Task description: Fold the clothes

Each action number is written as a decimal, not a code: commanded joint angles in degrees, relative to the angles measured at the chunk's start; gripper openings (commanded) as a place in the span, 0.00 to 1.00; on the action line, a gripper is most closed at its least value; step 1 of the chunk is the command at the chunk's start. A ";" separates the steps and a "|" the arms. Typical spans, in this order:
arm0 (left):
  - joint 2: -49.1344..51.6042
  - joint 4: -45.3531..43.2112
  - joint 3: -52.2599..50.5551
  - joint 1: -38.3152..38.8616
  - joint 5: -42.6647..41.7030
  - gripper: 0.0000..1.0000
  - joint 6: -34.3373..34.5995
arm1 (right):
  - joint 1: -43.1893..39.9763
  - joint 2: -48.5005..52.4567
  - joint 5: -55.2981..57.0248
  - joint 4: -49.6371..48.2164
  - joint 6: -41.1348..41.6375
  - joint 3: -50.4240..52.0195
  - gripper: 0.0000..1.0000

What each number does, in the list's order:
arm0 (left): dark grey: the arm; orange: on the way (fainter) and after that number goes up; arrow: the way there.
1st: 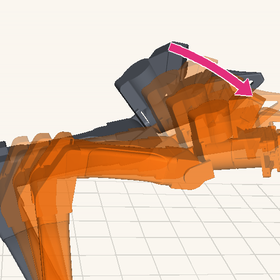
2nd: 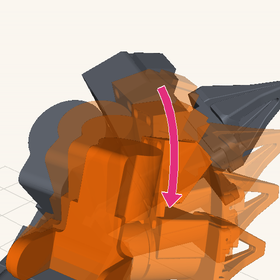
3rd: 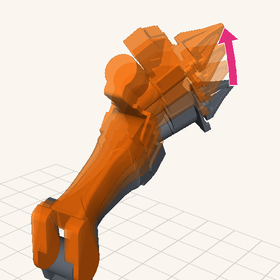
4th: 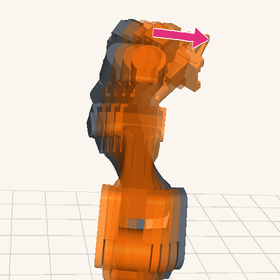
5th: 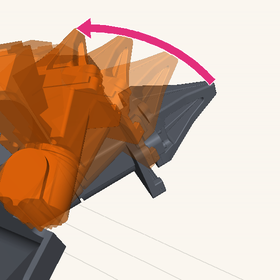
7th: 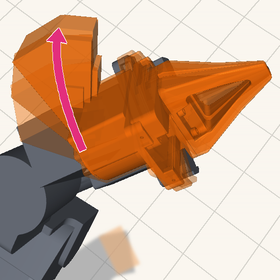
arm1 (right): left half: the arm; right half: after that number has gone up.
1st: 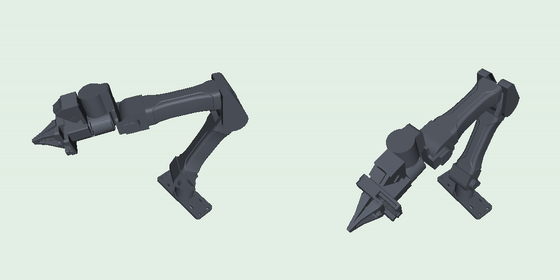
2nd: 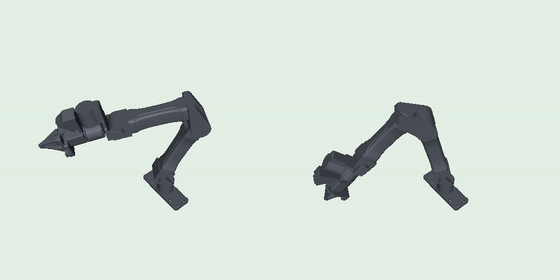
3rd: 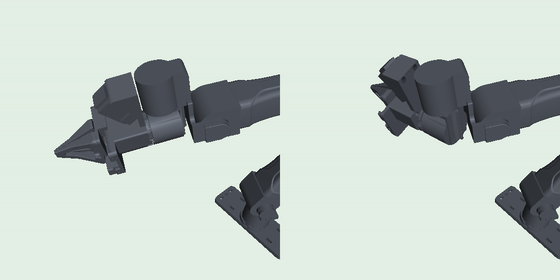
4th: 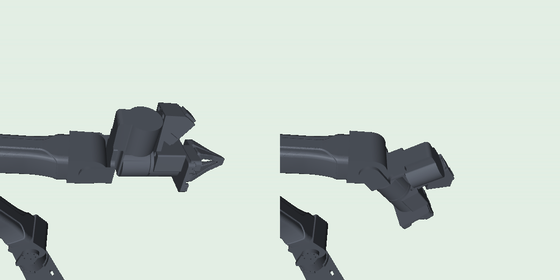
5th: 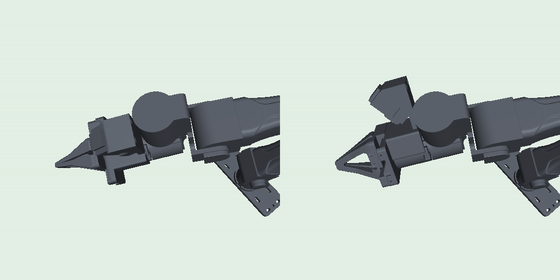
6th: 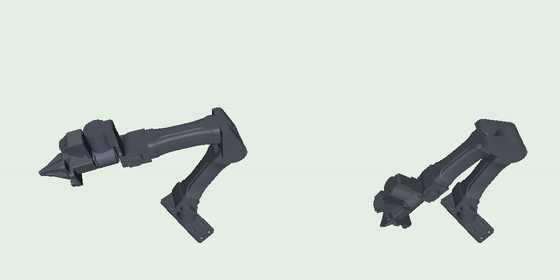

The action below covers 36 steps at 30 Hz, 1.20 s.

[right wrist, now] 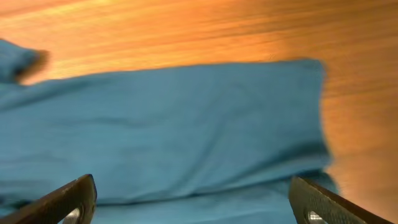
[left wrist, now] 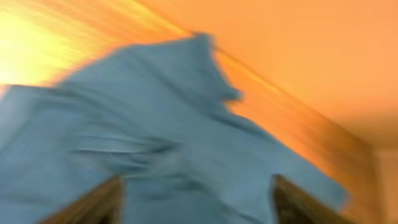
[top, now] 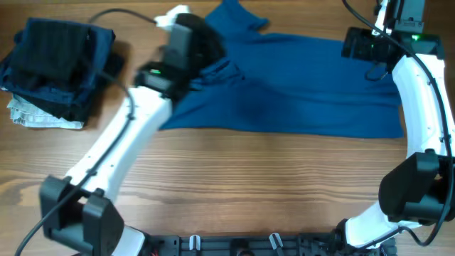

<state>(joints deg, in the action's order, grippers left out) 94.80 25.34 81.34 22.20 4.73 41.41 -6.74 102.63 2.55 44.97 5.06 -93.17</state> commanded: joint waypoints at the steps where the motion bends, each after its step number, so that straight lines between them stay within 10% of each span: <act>1: -0.61 6.93 -0.22 -6.64 0.48 0.92 -2.01 | 0.13 0.09 -10.58 -0.22 -0.50 -0.22 0.99; 4: -0.39 9.44 -0.22 -8.85 0.50 1.00 -2.01 | 1.53 0.13 -18.60 4.11 -8.31 0.33 0.40; 5: -0.37 9.44 -0.22 -8.87 0.50 1.00 -2.01 | 2.89 0.13 -18.40 5.35 -13.16 1.07 0.04; 9: -0.37 9.46 -0.22 -8.87 0.50 1.00 -2.01 | 6.60 0.15 -16.59 8.00 -24.79 9.44 0.04; 16: -0.37 9.44 -0.22 -8.87 0.50 1.00 -2.01 | 7.58 3.45 -16.13 -4.66 -16.70 25.24 0.04; 29: -0.37 9.44 -0.22 -8.87 0.50 1.00 -2.01 | 7.58 12.11 -13.33 -14.38 -12.33 25.94 0.04; 36: -0.37 9.46 -0.22 -8.87 0.50 1.00 -2.01 | 7.61 10.32 -12.68 -1.88 -10.34 23.45 0.04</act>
<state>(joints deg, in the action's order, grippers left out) 94.54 34.81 81.19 13.65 4.89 40.53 0.69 111.94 -12.12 40.03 -7.18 -69.60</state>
